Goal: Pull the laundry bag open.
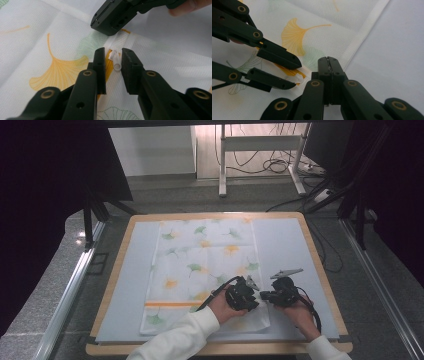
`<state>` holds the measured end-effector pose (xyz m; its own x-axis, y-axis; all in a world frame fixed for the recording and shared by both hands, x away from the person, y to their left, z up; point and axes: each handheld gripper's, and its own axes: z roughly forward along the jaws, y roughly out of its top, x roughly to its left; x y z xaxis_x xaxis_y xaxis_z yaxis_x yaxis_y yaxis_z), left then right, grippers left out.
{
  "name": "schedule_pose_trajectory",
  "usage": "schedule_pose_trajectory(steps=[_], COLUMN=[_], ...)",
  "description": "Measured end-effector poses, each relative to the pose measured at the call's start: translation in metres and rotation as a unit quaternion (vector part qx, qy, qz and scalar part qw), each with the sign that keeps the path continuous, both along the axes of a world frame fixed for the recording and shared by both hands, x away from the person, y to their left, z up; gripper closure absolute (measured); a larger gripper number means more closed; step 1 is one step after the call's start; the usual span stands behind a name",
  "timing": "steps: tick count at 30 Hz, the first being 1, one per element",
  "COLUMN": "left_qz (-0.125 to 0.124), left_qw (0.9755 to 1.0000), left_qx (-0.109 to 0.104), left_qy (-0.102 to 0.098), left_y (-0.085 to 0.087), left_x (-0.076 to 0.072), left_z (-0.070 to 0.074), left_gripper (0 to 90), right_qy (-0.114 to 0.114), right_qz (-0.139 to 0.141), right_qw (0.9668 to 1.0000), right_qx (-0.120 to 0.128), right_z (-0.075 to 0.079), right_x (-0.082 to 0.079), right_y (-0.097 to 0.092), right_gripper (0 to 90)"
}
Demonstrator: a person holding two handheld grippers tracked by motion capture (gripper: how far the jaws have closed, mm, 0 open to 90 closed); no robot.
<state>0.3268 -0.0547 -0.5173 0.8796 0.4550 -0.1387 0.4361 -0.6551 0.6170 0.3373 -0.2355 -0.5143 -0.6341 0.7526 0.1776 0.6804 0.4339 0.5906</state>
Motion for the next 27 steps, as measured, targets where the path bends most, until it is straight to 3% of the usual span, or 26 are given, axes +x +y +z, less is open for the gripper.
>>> schedule_pose_trajectory(steps=[3, 4, 7, 13, 17, 27], left_qz=[-0.004, -0.008, -0.011, -0.007, -0.004, -0.004], left_qw=[1.0, 1.0, 0.9997, 0.9999, 1.0, 0.9997], left_qx=[0.001, 0.004, 0.013, 0.012, 0.006, 0.01], left_qy=[-0.004, -0.002, -0.014, -0.009, -0.005, -0.023], left_y=[0.0003, 0.0001, -0.0015, 0.0011, 0.0021, -0.0011], left_x=[-0.0017, -0.0024, -0.0046, -0.0022, -0.0007, -0.0024], left_z=[0.0012, 0.0015, 0.0009, 0.0013, 0.0005, -0.0003], left_gripper=[78.9, 84.2, 85.4, 89.9, 90.0, 84.7], right_qy=[0.001, 0.0, 0.001, 0.001, 0.002, 0.001], right_qz=[0.001, 0.001, 0.001, 0.001, 0.0, 0.0], right_qw=[1.0, 1.0, 1.0, 1.0, 1.0, 1.0], right_qx=[0.001, 0.001, 0.001, 0.002, 0.004, 0.003], right_z=[-0.0002, -0.0002, -0.0002, -0.0004, -0.0005, -0.0005], right_x=[0.0003, 0.0002, 0.0003, 0.0004, 0.0006, 0.0005], right_y=[-0.0001, -0.0001, -0.0004, -0.0005, -0.0007, -0.0006], right_gripper=[89.6, 89.6, 89.6, 89.6, 89.6, 89.6])
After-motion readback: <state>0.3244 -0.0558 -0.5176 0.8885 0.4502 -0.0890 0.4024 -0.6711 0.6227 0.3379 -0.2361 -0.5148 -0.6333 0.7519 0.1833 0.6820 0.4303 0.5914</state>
